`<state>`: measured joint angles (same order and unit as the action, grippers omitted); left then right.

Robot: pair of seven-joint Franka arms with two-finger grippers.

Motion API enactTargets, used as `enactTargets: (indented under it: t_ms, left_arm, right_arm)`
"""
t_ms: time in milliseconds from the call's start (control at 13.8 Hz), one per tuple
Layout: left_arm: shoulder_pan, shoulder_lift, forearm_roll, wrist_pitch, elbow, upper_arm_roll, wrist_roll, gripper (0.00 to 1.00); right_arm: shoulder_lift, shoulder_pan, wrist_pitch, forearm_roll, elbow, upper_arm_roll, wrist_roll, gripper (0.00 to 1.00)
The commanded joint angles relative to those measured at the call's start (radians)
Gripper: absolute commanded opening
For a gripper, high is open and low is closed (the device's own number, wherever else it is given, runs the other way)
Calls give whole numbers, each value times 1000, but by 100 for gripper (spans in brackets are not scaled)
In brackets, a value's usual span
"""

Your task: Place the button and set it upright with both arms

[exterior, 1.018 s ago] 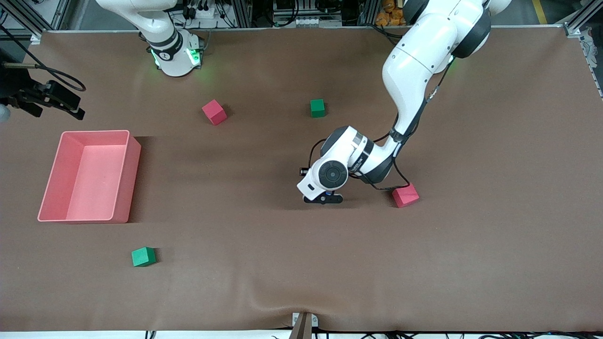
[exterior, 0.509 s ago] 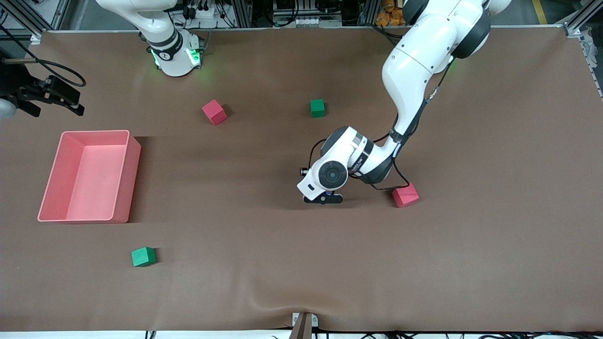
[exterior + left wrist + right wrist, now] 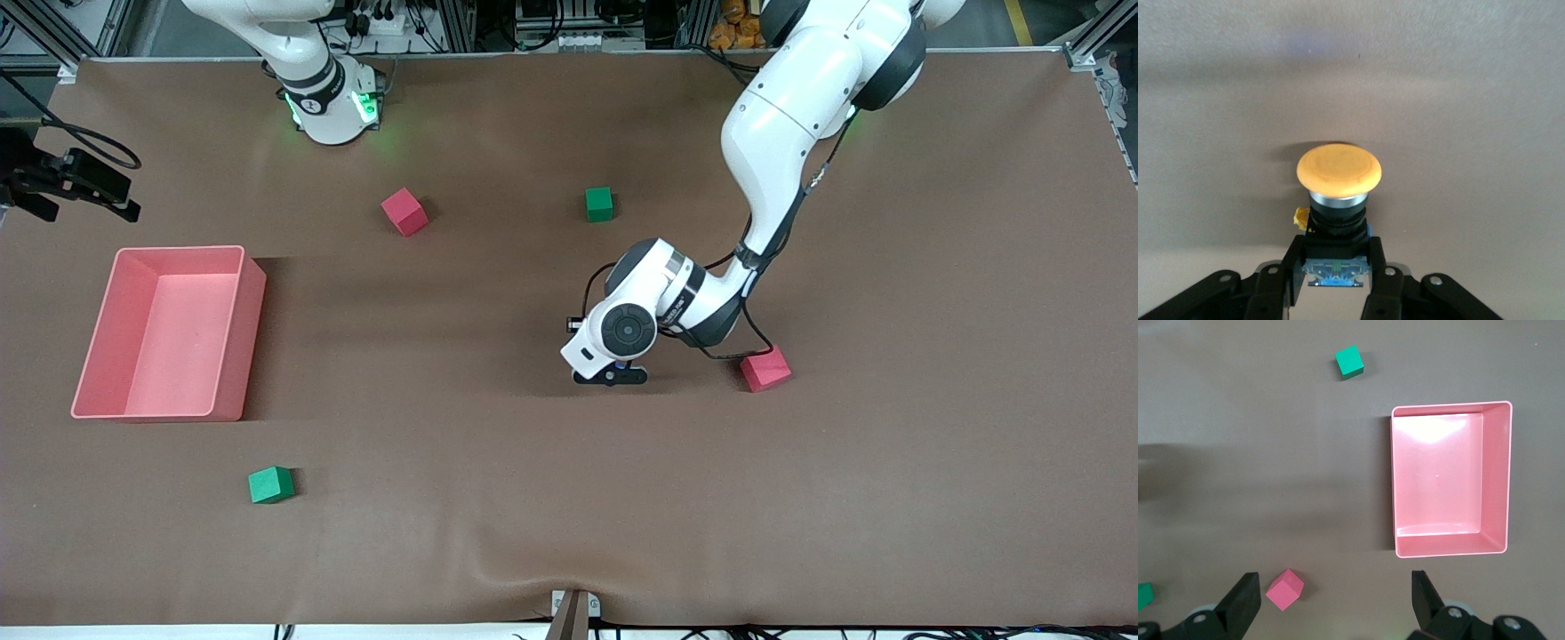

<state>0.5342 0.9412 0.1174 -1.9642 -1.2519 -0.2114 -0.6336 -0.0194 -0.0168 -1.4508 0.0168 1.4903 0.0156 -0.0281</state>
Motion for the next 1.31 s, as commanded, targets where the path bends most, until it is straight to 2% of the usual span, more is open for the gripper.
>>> enactTargets:
  t_ms: [0, 291, 509, 655, 873, 945, 1236]
  left_arm:
    - [13, -57, 16, 12, 2, 7, -92, 0]
    - [18, -94, 10, -16, 6, 13, -266, 0]
    - [50, -119, -28, -109, 6, 23, -413, 0]
    - [88, -134, -170, -133, 6, 41, -553, 0]
    - [137, -130, -270, -208, 6, 44, -700, 0]
    - [159, -127, -338, -226, 6, 55, -772, 0]
    - [265, -107, -580, -232, 2, 78, -1007, 0]
  right_arm:
    - [12, -15, 18, -8, -28, 17, 11, 100]
    - [12, -9, 20, -15, -47, 20, 11, 100]
    - [12, -9, 20, -12, -48, 20, 11, 100]
    - [12, -9, 20, -11, -48, 20, 11, 100]
    - [12, -11, 20, -11, -48, 20, 11, 100]
    - [12, -6, 20, -11, -48, 20, 11, 100]
    - [12, -8, 21, -12, -47, 20, 11, 100]
